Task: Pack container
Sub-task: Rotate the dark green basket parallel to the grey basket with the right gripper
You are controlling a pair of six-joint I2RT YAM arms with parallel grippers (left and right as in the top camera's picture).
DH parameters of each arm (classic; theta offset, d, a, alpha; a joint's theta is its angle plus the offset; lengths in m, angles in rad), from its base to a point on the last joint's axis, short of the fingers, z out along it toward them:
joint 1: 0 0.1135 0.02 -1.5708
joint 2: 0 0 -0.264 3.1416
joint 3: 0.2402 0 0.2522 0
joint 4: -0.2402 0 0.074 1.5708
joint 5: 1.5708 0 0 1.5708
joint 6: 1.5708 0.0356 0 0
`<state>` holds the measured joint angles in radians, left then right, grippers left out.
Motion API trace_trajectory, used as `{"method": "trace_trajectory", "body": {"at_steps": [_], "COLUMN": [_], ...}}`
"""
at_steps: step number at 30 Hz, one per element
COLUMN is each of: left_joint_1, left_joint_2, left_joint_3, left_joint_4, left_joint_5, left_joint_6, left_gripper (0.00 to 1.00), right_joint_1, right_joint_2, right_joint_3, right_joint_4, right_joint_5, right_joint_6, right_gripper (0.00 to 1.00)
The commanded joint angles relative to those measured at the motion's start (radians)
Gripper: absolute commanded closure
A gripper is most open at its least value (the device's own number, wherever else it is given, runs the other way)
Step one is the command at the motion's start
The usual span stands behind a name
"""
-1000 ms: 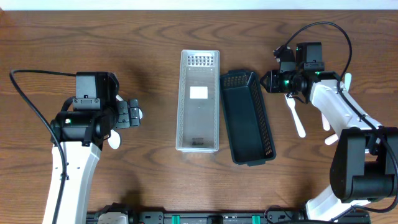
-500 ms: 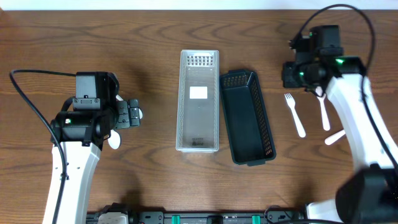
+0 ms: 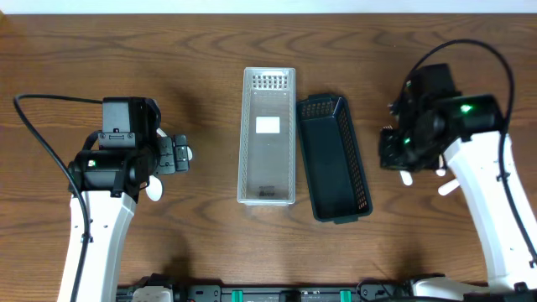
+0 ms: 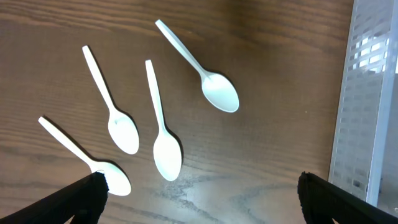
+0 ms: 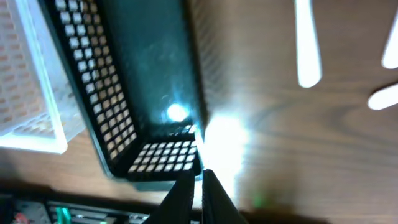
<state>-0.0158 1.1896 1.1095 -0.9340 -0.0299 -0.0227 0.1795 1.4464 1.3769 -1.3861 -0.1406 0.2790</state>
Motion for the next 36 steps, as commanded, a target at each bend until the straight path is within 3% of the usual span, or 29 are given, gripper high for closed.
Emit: {"method": "trace_trajectory", "body": {"at_steps": [1, 7, 17, 29, 36], "left_joint_1": [0.000, 0.000, 0.000, 0.000, 0.000], "left_joint_2": [0.005, 0.005, 0.006, 0.006, 0.006], "left_joint_3": [0.014, 0.014, 0.014, 0.014, 0.014], "left_joint_4": [-0.004, -0.004, -0.005, -0.004, -0.004], "left_joint_5": [-0.007, -0.007, -0.007, -0.007, -0.007], "left_joint_6": [-0.002, -0.002, -0.025, -0.025, -0.025], "left_gripper": [0.01, 0.00, 0.00, 0.00, 0.00], "right_joint_1": [0.040, 0.035, 0.037, 0.037, 0.037], "right_joint_2": [-0.010, -0.010, -0.010, -0.010, -0.010], "right_joint_3": [-0.086, -0.288, -0.546, -0.569, -0.563], "right_joint_4": [0.008, 0.131, 0.306, 0.509, 0.533], "right_joint_5": [0.009, 0.013, -0.032, -0.325, -0.228], "right_joint_6": [0.130, 0.225, 0.221, 0.033, 0.061], "right_gripper": [0.91, 0.95, 0.93, 0.90, 0.88]}}
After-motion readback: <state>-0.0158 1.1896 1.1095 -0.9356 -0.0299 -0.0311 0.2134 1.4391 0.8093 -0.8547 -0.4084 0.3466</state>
